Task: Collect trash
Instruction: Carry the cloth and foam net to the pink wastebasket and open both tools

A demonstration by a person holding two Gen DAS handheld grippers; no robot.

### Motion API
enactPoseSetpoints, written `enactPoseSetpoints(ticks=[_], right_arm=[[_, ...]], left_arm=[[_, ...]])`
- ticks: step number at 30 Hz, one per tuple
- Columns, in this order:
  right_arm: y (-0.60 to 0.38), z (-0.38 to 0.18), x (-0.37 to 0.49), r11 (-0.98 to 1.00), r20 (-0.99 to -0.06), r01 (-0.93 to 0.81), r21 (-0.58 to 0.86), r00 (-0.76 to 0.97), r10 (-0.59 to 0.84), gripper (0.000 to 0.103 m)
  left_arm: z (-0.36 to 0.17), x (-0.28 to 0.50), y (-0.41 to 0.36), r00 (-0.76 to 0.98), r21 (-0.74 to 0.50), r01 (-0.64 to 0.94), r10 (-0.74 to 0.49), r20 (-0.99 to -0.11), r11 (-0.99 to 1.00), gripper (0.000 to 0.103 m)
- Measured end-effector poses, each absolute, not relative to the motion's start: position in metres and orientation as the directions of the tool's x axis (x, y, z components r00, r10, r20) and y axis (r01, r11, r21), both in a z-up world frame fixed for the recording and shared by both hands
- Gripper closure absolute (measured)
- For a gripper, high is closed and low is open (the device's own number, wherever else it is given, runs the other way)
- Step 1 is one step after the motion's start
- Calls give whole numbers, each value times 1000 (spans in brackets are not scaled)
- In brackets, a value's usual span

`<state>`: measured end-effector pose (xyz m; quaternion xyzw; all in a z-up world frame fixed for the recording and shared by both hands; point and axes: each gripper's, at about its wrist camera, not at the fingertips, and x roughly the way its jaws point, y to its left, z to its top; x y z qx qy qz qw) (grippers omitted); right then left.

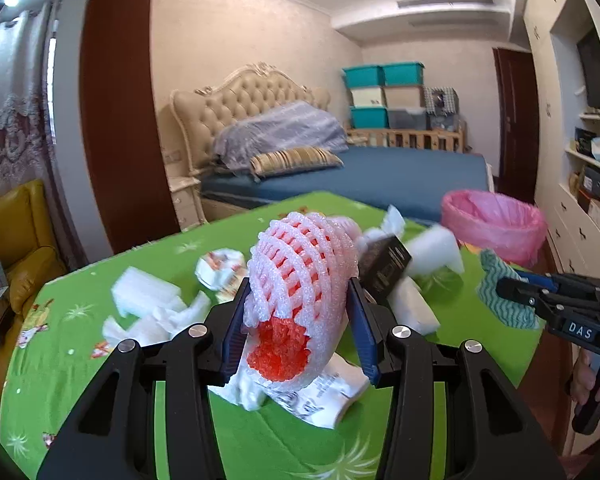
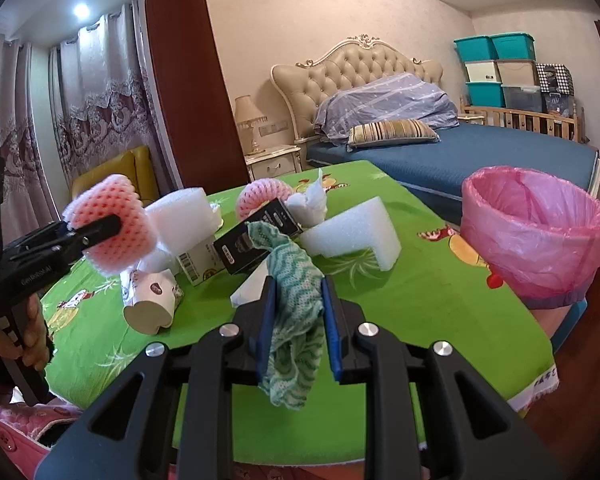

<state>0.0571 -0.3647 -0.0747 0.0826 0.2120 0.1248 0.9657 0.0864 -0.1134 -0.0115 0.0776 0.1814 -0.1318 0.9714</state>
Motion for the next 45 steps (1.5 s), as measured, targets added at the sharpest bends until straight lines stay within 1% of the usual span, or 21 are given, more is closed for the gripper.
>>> enactPoseSetpoints(ticks=[5,8,13,20,26,31,36,39,41,42,43,44,45], right_arm=[[-369,-68,54,959,-370,-196,207,891,262,81],[-372,-63,54,963,-364,-183,198,899,245,81],[-389,-53,54,977,-344,-136,162,921,186,81],[-437,-40,58,996,-333,-24,87,942,51,80],[-493,-37,78,997,-343,67,42,938,-49,80],[-545,-40,111,990,-377,119,74,922,-82,80],[-591,-50,145,979,-401,161,125,911,-98,77],[-611,-60,163,976,-419,187,112,899,-124,76],[-618,-68,169,976,-427,192,102,894,-132,71],[-623,-73,172,975,-436,196,101,890,-134,57],[-626,-75,173,974,-439,200,103,888,-136,42],[-629,-77,172,973,-436,204,108,889,-138,37],[-632,-78,168,973,-429,201,112,893,-135,35]], left_arm=[[8,74,-111,920,96,290,-250,-300,952,60],[15,71,-119,912,93,326,-287,-292,941,59],[18,86,-147,869,62,417,-378,-318,907,59],[11,126,-225,775,60,568,-509,-375,821,59],[11,174,-298,680,-14,650,-589,-437,760,59],[11,219,-358,613,-65,692,-633,-473,719,59],[8,260,-415,573,-114,699,-648,-501,706,59],[4,278,-444,546,-144,704,-660,-516,695,59],[1,286,-460,537,-147,706,-659,-526,692,57],[-1,290,-467,537,-151,702,-656,-531,696,55],[-1,293,-470,541,-153,694,-649,-535,704,47],[-1,295,-471,543,-158,687,-645,-537,710,35],[-2,296,-471,545,-165,683,-647,-534,712,30]])
